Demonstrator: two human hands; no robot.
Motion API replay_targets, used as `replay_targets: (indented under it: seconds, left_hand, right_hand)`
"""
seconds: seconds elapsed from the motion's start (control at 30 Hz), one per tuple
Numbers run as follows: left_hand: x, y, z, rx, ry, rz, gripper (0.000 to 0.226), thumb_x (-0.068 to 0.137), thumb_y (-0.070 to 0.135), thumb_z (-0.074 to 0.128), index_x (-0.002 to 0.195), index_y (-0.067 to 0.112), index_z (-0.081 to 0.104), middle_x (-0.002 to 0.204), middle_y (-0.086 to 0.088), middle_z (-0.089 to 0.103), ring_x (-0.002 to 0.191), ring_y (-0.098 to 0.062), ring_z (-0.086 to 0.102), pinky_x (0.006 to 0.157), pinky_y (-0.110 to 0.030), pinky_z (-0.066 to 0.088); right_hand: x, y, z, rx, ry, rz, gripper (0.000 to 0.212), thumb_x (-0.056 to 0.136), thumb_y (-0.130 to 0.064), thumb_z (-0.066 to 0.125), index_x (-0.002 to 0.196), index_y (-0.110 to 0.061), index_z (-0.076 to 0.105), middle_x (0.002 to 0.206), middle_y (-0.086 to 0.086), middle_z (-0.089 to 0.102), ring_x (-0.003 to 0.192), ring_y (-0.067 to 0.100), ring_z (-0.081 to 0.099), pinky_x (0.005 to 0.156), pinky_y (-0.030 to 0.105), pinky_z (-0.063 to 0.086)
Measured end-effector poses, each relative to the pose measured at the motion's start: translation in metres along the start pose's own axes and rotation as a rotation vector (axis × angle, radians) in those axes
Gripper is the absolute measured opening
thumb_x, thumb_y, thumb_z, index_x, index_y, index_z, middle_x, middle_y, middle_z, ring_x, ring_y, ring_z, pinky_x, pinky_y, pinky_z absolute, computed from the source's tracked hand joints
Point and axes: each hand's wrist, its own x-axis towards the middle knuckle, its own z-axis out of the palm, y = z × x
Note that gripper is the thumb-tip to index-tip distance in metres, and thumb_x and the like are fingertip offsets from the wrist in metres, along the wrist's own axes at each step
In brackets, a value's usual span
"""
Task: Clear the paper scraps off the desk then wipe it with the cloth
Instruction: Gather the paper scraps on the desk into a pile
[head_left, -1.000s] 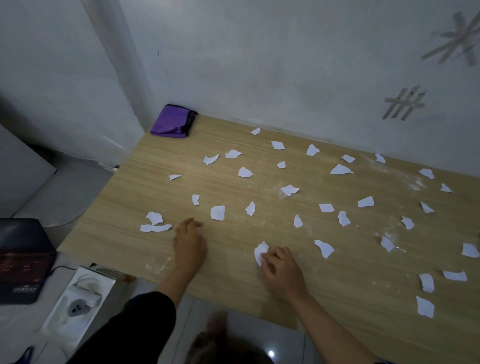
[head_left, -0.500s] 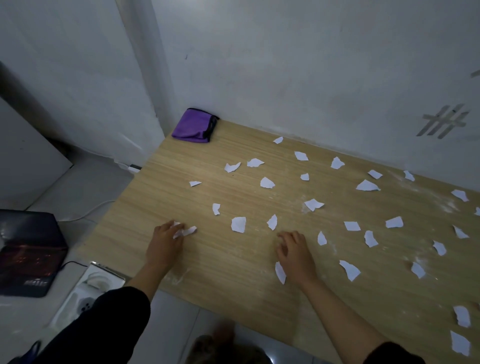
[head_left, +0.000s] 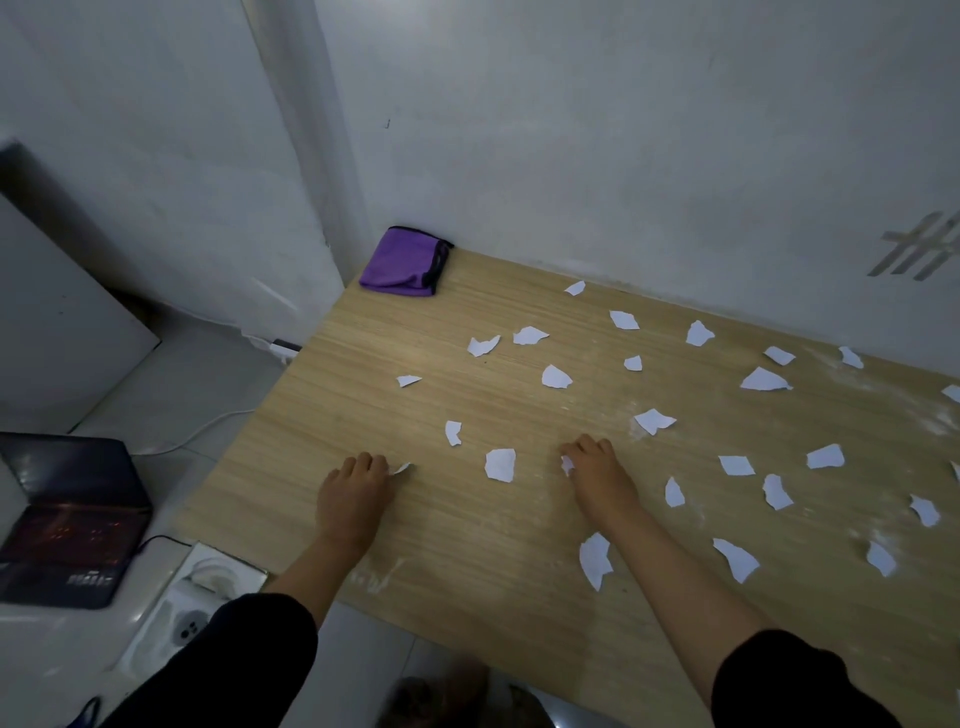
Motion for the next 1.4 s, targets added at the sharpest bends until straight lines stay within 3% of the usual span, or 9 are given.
replay_targets:
  seconds: [0.17,0.3,0.47,0.63,0.9,1.0,1.1,1.23,1.4]
  left_hand:
    - [-0.008,0.047,0.003,-0.179,0.049,0.055,0.023,0.081,0.025,0.040,0.073,0.012,0.058,0.071,-0.004,0.060,0.063,-0.025,0.058,0.052,-0.031,0.049]
    - [-0.018,0.102,0.001,-0.440,0.020,0.158,0.022,0.081,0.030,0.046,0.076,0.015,0.061,0.074,-0.001,0.060,0.062,-0.019,0.058,0.047,-0.027,0.045]
    - [-0.034,0.162,0.002,-0.757,-0.150,0.146,0.022,0.086,0.029,0.050,0.090,0.011,0.061,0.088,-0.005,0.060,0.075,-0.020,0.061,0.060,-0.038,0.051]
    - [-0.043,0.193,0.007,-0.811,-0.194,0.168,0.024,0.085,0.028,0.051,0.090,0.008,0.063,0.091,-0.007,0.060,0.077,-0.021,0.059,0.064,-0.038,0.050]
    - [-0.057,0.211,-0.001,-0.366,-0.042,0.372,0.031,0.073,0.041,0.053,0.094,0.022,0.066,0.097,0.003,0.067,0.081,-0.022,0.059,0.067,-0.031,0.051]
    - [-0.042,0.231,-0.004,-0.379,-0.020,0.349,0.024,0.074,0.032,0.059,0.096,0.022,0.063,0.100,0.000,0.064,0.086,-0.020,0.060,0.069,-0.029,0.050]
    - [-0.020,0.259,-0.004,-0.373,-0.105,0.408,0.039,0.066,0.014,0.069,0.105,0.017,0.061,0.107,-0.002,0.063,0.096,-0.022,0.061,0.079,-0.029,0.049]
    - [-0.001,0.299,-0.003,-0.354,-0.300,0.470,0.052,0.085,0.008,0.045,0.136,0.014,0.035,0.145,-0.003,0.034,0.135,-0.022,0.029,0.110,-0.033,0.023]
    - [0.012,0.330,-0.001,-0.234,-0.449,0.512,0.065,0.090,-0.001,0.036,0.146,0.017,0.009,0.158,-0.001,-0.003,0.145,-0.017,0.000,0.117,-0.034,0.011]
  right_hand:
    - [-0.004,0.012,-0.001,0.303,0.055,0.169,0.011,0.089,-0.004,0.051,0.089,-0.006,0.061,0.098,0.007,0.056,0.100,0.023,0.047,0.078,0.031,0.041]
    - [-0.019,0.017,-0.013,0.644,0.079,0.344,0.008,0.087,-0.010,0.059,0.090,-0.007,0.065,0.086,0.000,0.058,0.081,0.015,0.053,0.059,0.015,0.037]
    - [-0.053,0.035,-0.016,0.884,0.014,0.484,0.009,0.079,-0.013,0.069,0.078,-0.020,0.064,0.077,-0.004,0.064,0.076,0.013,0.059,0.059,0.018,0.042]
    - [-0.089,0.045,-0.007,0.749,-0.020,0.379,0.006,0.083,-0.017,0.066,0.085,-0.015,0.071,0.077,-0.006,0.064,0.074,0.008,0.059,0.056,0.008,0.038]
    - [-0.126,0.104,-0.013,0.350,0.369,0.518,0.026,0.085,-0.013,0.058,0.111,-0.014,0.062,0.116,0.009,0.056,0.107,0.027,0.047,0.088,0.038,0.040]
    - [-0.139,0.133,-0.014,0.231,0.283,0.549,0.036,0.085,-0.019,0.060,0.121,-0.013,0.056,0.127,0.010,0.051,0.113,0.032,0.042,0.091,0.040,0.038]
    - [-0.141,0.152,-0.013,0.268,0.243,0.440,0.031,0.085,-0.013,0.060,0.116,-0.011,0.060,0.116,0.011,0.054,0.108,0.030,0.044,0.089,0.037,0.039]
    - [-0.130,0.166,-0.020,0.392,0.223,0.483,0.013,0.087,-0.012,0.058,0.099,-0.011,0.065,0.101,0.010,0.057,0.103,0.025,0.046,0.084,0.030,0.039]
    - [-0.105,0.194,-0.045,0.308,0.327,0.516,0.012,0.090,-0.012,0.053,0.094,-0.007,0.063,0.103,0.011,0.057,0.101,0.028,0.047,0.082,0.034,0.040]
